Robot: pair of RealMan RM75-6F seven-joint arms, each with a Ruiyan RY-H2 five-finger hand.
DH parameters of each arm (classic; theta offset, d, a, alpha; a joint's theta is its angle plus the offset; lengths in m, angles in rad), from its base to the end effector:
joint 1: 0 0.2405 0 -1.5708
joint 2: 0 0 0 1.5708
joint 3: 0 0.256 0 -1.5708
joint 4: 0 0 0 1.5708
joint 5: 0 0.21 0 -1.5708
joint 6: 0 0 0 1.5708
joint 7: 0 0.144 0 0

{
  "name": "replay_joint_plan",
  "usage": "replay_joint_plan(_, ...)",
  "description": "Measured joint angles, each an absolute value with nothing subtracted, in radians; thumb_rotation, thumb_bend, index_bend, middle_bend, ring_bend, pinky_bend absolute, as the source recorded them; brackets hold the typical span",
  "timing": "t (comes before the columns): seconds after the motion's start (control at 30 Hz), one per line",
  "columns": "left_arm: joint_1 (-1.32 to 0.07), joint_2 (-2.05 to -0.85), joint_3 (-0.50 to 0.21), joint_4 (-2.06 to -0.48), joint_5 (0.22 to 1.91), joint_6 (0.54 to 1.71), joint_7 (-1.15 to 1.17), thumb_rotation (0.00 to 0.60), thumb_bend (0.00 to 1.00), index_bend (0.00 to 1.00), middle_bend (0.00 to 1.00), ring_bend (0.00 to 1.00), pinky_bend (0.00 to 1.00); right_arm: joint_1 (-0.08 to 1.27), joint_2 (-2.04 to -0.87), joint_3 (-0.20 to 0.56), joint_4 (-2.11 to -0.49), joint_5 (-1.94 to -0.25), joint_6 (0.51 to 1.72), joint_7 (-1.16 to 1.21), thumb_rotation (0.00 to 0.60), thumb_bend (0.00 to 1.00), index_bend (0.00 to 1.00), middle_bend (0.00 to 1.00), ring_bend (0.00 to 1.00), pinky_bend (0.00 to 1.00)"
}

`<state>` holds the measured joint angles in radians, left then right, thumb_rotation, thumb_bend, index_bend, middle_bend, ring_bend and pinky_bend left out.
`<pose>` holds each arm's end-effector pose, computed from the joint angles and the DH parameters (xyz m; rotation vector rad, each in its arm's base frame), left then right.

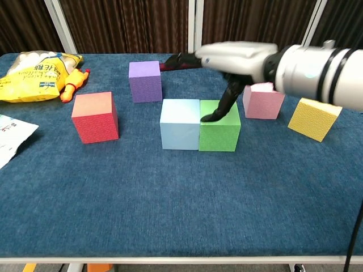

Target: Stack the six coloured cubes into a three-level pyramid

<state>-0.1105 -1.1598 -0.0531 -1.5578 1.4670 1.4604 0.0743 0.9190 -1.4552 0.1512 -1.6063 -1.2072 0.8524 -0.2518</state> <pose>-0.3189 0.1905 0.1502 -1.4065 -0.8511 -0.8317 -0.0748 -0.3391 -0.0121 2.1632 -0.8411 1.0370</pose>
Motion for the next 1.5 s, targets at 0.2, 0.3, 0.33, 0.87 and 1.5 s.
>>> replay_joint_plan(0.2,-0.114,-1.154,-0.057,-1.563,1.472,1.464,0.073,0.6,0.0,0.17,0.14,0.06,0.08,0.815,-1.329,0.138,-1.657,-1.297,1.008,-0.2,0.6,0.1,0.03,0.24,0.07,0.02)
replay_joint_plan(0.3,-0.118,-1.154,-0.059,-1.569,1.475,1.464,0.073,0.6,0.0,0.17,0.14,0.06,0.08,0.762,-1.259,0.12,-1.654,-1.338,1.061,-0.164,0.6,0.1,0.07,0.28,0.12,0.06)
replay_joint_plan(0.33,-0.12,-1.154,-0.06,-1.571,1.476,1.462,0.072,0.6,0.0,0.17,0.14,0.06,0.08,0.747,-1.233,0.111,-1.648,-1.347,1.065,-0.151,0.6,0.1,0.07,0.29,0.13,0.09)
replay_joint_plan(0.87,-0.165,-1.122,-0.069,-1.623,1.506,1.425,0.007,0.6,0.0,0.17,0.14,0.06,0.08,0.713,-1.164,0.02,-1.423,-1.415,0.926,-0.106,0.6,0.0,0.07,0.17,0.01,0.05)
replay_joint_plan(1.5,-0.161,-1.108,-0.063,-1.658,1.489,1.427,0.032,0.6,0.0,0.17,0.13,0.06,0.08,0.75,-1.27,-0.045,-1.196,-1.586,0.881,-0.116,0.6,0.0,0.12,0.16,0.0,0.01)
